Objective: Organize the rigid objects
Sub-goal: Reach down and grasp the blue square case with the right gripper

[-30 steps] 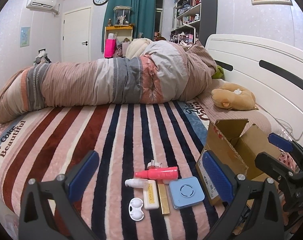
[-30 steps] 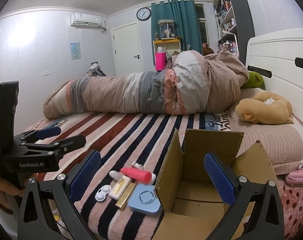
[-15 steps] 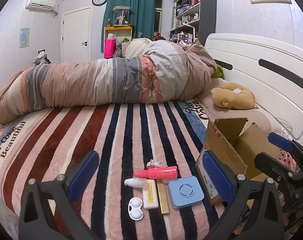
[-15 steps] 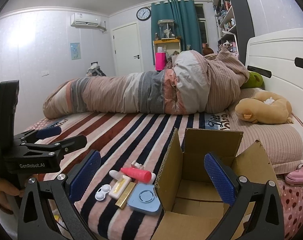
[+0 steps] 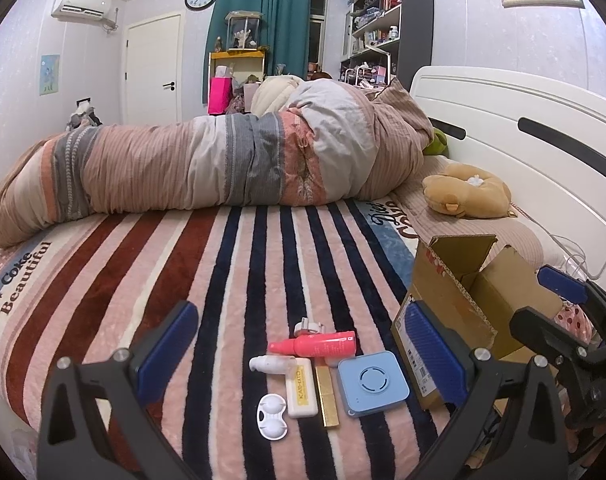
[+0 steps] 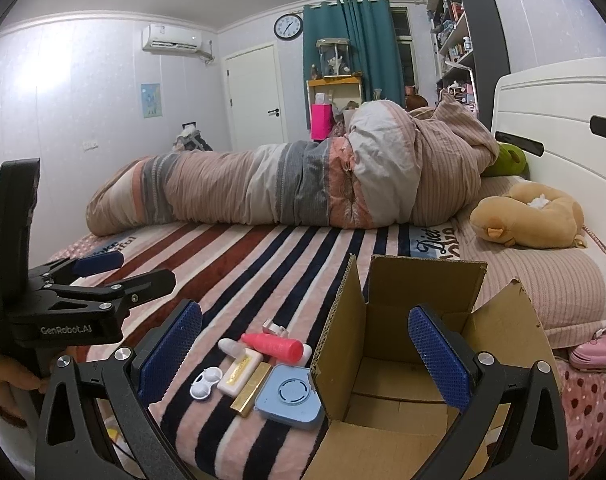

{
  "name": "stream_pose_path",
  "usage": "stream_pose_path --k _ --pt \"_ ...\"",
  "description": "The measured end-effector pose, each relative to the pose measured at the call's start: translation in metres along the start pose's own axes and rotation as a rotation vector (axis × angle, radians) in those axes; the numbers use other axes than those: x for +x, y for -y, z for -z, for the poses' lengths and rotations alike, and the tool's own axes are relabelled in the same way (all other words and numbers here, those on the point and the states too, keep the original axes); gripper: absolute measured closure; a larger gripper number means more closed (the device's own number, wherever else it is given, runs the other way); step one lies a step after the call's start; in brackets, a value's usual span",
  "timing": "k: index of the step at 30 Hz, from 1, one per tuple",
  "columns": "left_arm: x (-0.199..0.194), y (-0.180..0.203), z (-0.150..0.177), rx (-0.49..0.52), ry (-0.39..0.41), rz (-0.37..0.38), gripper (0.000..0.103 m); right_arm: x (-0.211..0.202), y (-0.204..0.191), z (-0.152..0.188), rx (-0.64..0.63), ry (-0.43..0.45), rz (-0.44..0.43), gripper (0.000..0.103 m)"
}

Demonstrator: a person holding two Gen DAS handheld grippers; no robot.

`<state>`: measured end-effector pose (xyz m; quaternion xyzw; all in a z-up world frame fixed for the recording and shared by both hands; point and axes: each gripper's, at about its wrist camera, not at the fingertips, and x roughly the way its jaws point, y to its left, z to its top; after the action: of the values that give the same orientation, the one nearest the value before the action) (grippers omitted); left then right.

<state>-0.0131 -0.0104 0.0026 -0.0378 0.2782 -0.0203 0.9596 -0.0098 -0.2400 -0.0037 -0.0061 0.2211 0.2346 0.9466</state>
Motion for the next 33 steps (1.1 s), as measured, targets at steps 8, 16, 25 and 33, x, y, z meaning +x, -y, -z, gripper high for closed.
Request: stream_pose_path --k 8,16,25,33 --pt "0.005 -0.021 0.006 0.003 0.003 0.02 0.0 0.002 -0.02 0.001 -0.048 -0.013 0.025 0.013" --pt "0.023 -0.064 0.021 0.023 -0.028 -0.024 0.0 0.05 -0.071 0.012 -0.185 -0.148 -0.078 0.064" --pt "0.053 -0.093 0.056 0.003 -0.095 -0.003 0.001 0.143 -0.081 0.06 -0.178 -0.487 -0.019 0.047" --pt "0.067 -0.098 0.071 -0.03 -0.126 0.038 0.001 0.166 -0.06 0.088 -0.137 -0.592 0.115 0.03"
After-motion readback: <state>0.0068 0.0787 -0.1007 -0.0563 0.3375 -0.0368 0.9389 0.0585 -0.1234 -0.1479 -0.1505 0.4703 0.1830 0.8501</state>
